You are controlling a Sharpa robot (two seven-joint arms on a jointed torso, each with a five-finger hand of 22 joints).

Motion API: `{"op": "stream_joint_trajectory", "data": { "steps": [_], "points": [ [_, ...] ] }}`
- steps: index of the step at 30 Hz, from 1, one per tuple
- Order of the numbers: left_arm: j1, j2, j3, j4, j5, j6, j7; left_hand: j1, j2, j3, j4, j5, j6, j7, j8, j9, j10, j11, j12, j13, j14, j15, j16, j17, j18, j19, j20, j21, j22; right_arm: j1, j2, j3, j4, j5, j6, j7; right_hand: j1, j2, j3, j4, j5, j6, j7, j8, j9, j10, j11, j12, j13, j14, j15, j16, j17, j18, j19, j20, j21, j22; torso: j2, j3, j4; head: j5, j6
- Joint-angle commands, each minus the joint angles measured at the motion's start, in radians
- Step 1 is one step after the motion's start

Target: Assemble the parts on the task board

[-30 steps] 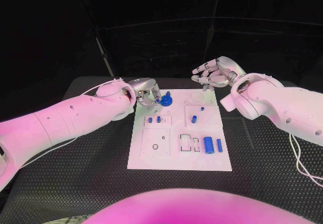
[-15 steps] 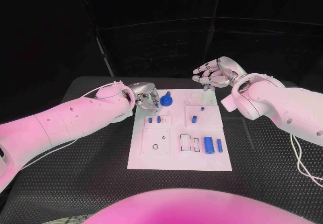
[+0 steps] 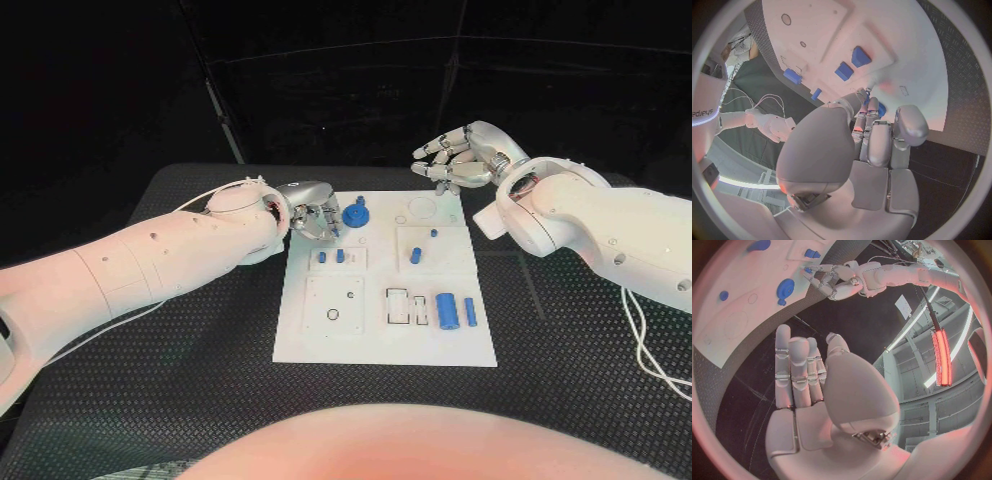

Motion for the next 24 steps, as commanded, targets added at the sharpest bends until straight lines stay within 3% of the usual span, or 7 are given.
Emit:
{"op": "stream_joint_trajectory", "data": {
  "steps": [1,24],
  "points": [
    [0.001,0.002,0.001,0.0,0.006,0.025,-0.008,-0.011,-0.003,0.004,0.001,0.0,0.01,0.0,-0.004,-0.001,0.009,0.001,-0.006,0.002,0.026,-0.001,0.003,-0.001,-0.015,0.004,0.004,0.004,0.002,0.002,0.0,0.001,0.003,-0.001,0.004,0.008,0.004,0.002,0.005,-0.001,0.006,-0.005,-0.002,0.005,0.0,-0.009,-0.001,0.007,-0.001,0.0,-0.003,-0.003,0.001,0.012,0.01,0.0,-0.005,-0.001,-0.001,-0.0002,0.0006,0.001,0.0],
    [-0.002,0.026,0.0,-0.033,0.006,0.044,-0.017,-0.011,-0.004,0.006,-0.001,-0.001,0.01,-0.001,-0.006,-0.002,0.01,0.0,-0.008,0.002,0.025,-0.001,0.002,-0.002,-0.014,0.003,0.004,0.001,0.0,0.002,0.002,0.001,0.001,-0.001,0.005,0.009,0.004,0.002,0.005,-0.001,0.006,-0.005,-0.002,0.005,0.0,-0.009,-0.001,0.007,-0.001,0.0,-0.003,-0.003,0.001,0.012,0.01,0.0,-0.005,-0.001,0.0,0.0,0.0002,-0.001,0.0]
  ]
}}
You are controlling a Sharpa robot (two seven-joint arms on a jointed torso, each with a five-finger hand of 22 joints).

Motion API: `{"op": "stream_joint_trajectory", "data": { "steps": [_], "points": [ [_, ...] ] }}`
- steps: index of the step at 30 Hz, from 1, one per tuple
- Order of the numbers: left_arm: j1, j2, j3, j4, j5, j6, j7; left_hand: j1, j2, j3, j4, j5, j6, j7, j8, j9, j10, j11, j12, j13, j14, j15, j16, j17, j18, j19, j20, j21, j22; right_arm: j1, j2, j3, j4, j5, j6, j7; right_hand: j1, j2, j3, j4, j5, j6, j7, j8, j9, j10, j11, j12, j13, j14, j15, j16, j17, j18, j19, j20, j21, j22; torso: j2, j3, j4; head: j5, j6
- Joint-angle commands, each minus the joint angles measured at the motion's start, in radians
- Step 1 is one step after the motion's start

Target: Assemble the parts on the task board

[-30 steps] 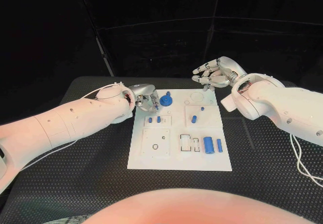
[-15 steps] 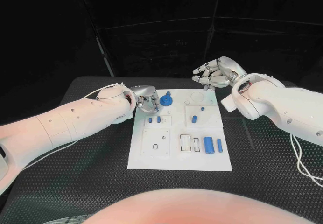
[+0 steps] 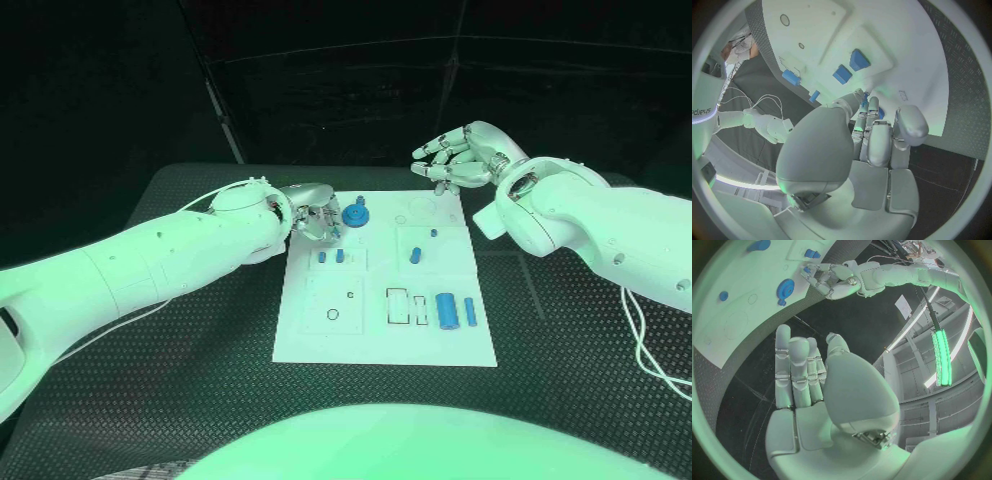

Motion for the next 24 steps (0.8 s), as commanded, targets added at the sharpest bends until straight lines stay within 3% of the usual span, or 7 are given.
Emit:
{"op": "stream_joint_trajectory", "data": {
  "steps": [1,24],
  "points": [
    [-0.002,0.003,0.0,-0.002,0.003,0.02,-0.007,-0.007,0.0,0.006,-0.002,-0.001,0.007,0.003,-0.005,-0.001,0.01,0.0,-0.004,0.001,0.025,-0.001,0.002,-0.001,-0.014,0.003,0.004,0.001,0.001,0.002,0.001,0.001,0.002,-0.001,0.005,0.009,0.004,0.002,0.005,-0.001,0.006,-0.005,-0.002,0.005,-0.001,-0.009,-0.001,0.007,-0.001,0.0,-0.003,-0.003,0.001,0.012,0.01,0.0,-0.005,-0.001,0.0,0.0003,0.0,0.0,0.0],
    [-0.004,0.004,0.0,-0.003,0.003,0.012,0.001,-0.01,-0.002,0.01,-0.01,-0.002,0.024,-0.004,-0.003,0.0,0.033,-0.007,-0.005,0.008,0.024,-0.006,0.002,-0.005,-0.013,0.001,0.001,0.001,0.003,0.001,0.002,0.001,0.0,-0.001,0.006,0.01,0.004,0.002,0.007,-0.001,0.006,-0.004,-0.002,0.006,0.0,-0.008,-0.001,0.008,-0.002,0.001,-0.003,-0.004,0.002,0.013,0.011,-0.001,-0.006,-0.002,0.0,0.0002,0.0002,0.0,0.0]
  ]
}}
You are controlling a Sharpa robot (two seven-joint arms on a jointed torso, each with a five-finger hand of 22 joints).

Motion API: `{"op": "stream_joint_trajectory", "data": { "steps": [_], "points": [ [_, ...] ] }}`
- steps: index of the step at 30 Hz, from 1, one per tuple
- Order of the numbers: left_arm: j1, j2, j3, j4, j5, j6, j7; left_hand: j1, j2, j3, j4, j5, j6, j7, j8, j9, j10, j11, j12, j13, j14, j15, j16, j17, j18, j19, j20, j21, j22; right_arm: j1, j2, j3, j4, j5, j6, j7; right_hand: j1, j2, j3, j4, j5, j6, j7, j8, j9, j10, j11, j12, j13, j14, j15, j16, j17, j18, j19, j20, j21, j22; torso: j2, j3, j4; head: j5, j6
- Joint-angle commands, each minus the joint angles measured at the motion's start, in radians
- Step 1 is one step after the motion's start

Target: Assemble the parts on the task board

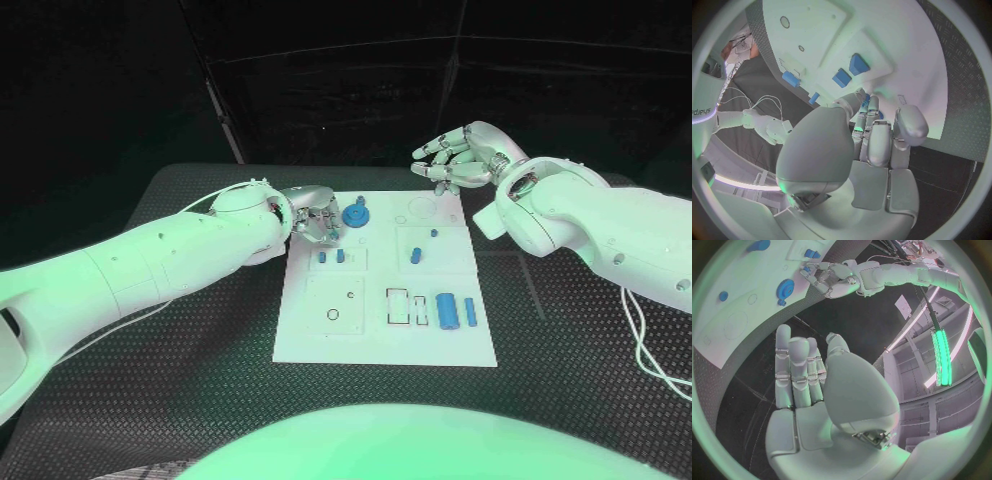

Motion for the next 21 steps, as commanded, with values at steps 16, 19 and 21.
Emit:
{"op": "stream_joint_trajectory", "data": {
  "steps": [16,19,21],
  "points": [
    [-0.001,0.01,-0.001,-0.007,0.012,0.023,0.011,-0.035,-0.019,0.0,-0.004,-0.002,-0.031,0.001,-0.027,-0.014,-0.01,0.006,-0.033,-0.002,0.023,-0.003,0.002,-0.009,-0.014,0.0,0.002,0.0,0.006,0.001,0.0,0.001,0.002,-0.001,0.005,0.009,0.004,0.002,0.007,-0.001,0.006,-0.004,-0.002,0.006,0.0,-0.008,-0.001,0.003,-0.001,0.001,-0.003,-0.004,0.001,0.012,0.007,0.003,-0.006,-0.002,0.0,0.0004,-0.0001,-0.004,0.0],
    [-0.002,0.01,-0.001,-0.008,0.012,0.024,0.01,-0.037,-0.02,0.0,-0.004,-0.002,-0.033,0.002,-0.027,-0.015,-0.013,0.007,-0.036,-0.003,0.023,-0.002,0.002,-0.009,-0.015,0.0,0.002,0.0,0.006,0.001,0.0,0.001,0.002,-0.001,0.005,0.009,0.004,0.002,0.007,-0.001,0.006,-0.004,-0.002,0.006,0.0,-0.008,-0.001,0.003,-0.001,0.001,-0.003,-0.004,0.001,0.012,0.007,0.003,-0.006,-0.002,0.0,0.0001,-0.0004,-0.003,0.0],
    [-0.002,0.01,-0.001,-0.008,0.012,0.022,0.01,-0.039,-0.022,-0.001,-0.003,-0.002,-0.036,0.002,-0.027,-0.016,-0.015,0.008,-0.038,-0.003,0.022,-0.002,0.002,-0.01,-0.015,0.0,0.003,0.0,0.007,0.001,0.0,0.001,0.002,-0.001,0.005,0.009,0.004,0.002,0.007,-0.001,0.006,-0.004,-0.002,0.006,0.0,-0.008,-0.001,0.003,-0.001,0.001,-0.003,-0.004,0.001,0.012,0.007,0.003,-0.006,-0.002,0.0,0.0,-0.0002,-0.004,0.0]
  ]
}}
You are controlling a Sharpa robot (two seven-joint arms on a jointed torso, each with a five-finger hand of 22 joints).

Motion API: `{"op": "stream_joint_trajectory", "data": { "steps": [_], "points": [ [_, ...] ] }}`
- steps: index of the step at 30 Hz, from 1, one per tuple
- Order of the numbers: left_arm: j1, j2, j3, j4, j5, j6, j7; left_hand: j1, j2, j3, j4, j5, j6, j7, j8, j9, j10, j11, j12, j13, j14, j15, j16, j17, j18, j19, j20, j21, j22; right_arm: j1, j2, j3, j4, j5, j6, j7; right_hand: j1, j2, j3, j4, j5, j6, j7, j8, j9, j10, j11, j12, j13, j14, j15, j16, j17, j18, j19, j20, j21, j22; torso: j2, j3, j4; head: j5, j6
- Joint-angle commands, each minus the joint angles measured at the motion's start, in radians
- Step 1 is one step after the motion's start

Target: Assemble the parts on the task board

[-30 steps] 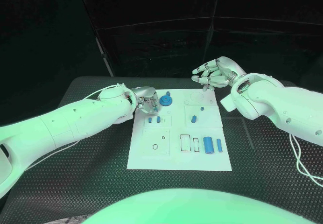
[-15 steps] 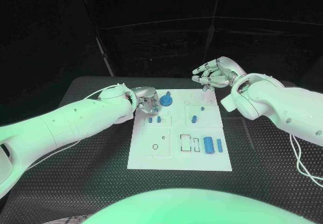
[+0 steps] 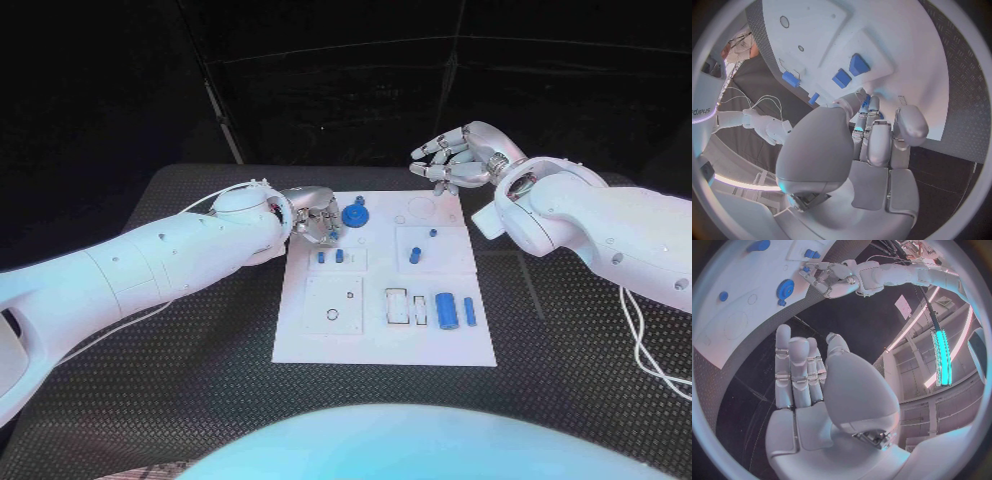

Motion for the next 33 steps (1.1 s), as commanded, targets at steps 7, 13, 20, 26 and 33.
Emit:
{"op": "stream_joint_trajectory", "data": {
  "steps": [7,13,20,26,33],
  "points": [
    [-0.001,0.003,0.0,0.001,0.01,0.017,0.006,-0.018,-0.007,-0.005,0.0,-0.002,-0.02,0.002,-0.005,-0.006,-0.018,0.004,-0.014,-0.003,0.021,0.001,0.0,-0.007,-0.014,-0.001,0.004,-0.002,0.001,0.002,0.0,0.001,0.001,-0.001,0.005,0.009,0.004,0.002,0.007,-0.001,0.006,-0.004,-0.002,0.006,0.0,-0.008,-0.001,0.003,-0.001,0.001,-0.003,-0.004,0.001,0.012,0.007,0.003,-0.006,-0.001,0.0,-0.0002,-0.0001,0.0,0.0],
    [-0.002,0.001,0.0,0.003,0.01,0.008,0.007,-0.028,-0.019,-0.005,0.0,-0.002,-0.083,0.002,-0.006,-0.029,-0.052,0.015,-0.042,-0.008,0.018,0.009,-0.002,-0.017,-0.015,-0.002,0.01,-0.005,0.003,0.002,0.0,0.001,0.0,-0.001,0.005,0.008,0.004,0.002,0.008,0.0,0.007,-0.004,-0.002,0.006,0.0,-0.008,-0.001,0.003,-0.002,0.001,-0.003,-0.006,0.0,0.012,0.007,0.003,-0.006,-0.001,0.0,-0.0004,0.0008,0.0,0.0],
    [-0.004,-0.003,0.0,0.006,0.01,-0.009,0.01,-0.032,-0.026,-0.011,-0.004,-0.003,-0.103,-0.001,-0.004,-0.043,-0.094,0.028,-0.062,-0.011,0.017,0.018,-0.002,-0.022,-0.012,-0.006,0.018,-0.02,-0.004,0.001,-0.001,0.001,-0.002,-0.001,0.005,0.007,0.004,0.002,0.008,0.0,0.007,-0.004,-0.002,0.006,0.0,-0.008,-0.001,0.003,-0.002,0.001,-0.003,-0.006,0.0,0.012,0.007,0.003,-0.006,-0.001,0.0,-0.0004,0.0001,0.001,0.0],
    [-0.006,-0.009,0.0,0.01,0.01,-0.021,0.011,-0.031,-0.026,-0.014,-0.006,-0.002,-0.107,-0.002,-0.003,-0.047,-0.108,0.032,-0.065,-0.012,0.017,0.021,-0.002,-0.024,-0.01,-0.009,0.021,-0.03,-0.01,0.001,-0.002,0.001,-0.003,-0.001,0.005,0.007,0.004,0.002,0.008,0.0,0.007,-0.004,-0.002,0.006,0.0,-0.008,-0.001,0.003,-0.002,0.001,-0.003,-0.006,0.0,0.012,0.007,0.003,-0.006,-0.001,0.0,-0.0002,0.0,0.0,0.0],
    [-0.009,-0.018,0.0,0.014,0.01,-0.025,0.008,-0.031,-0.026,-0.015,-0.006,-0.002,-0.108,-0.002,-0.003,-0.048,-0.11,0.032,-0.065,-0.012,0.017,0.021,-0.002,-0.025,-0.01,-0.01,0.021,-0.031,-0.01,0.001,-0.005,0.001,-0.007,-0.003,0.007,0.003,0.004,0.0,0.008,-0.001,0.007,-0.004,-0.002,0.006,0.0,-0.01,-0.001,0.003,-0.002,-0.001,-0.003,-0.012,-0.006,0.012,0.007,0.003,-0.007,-0.001,-0.001,-0.0005,0.0006,0.001,0.0]
  ]
}}
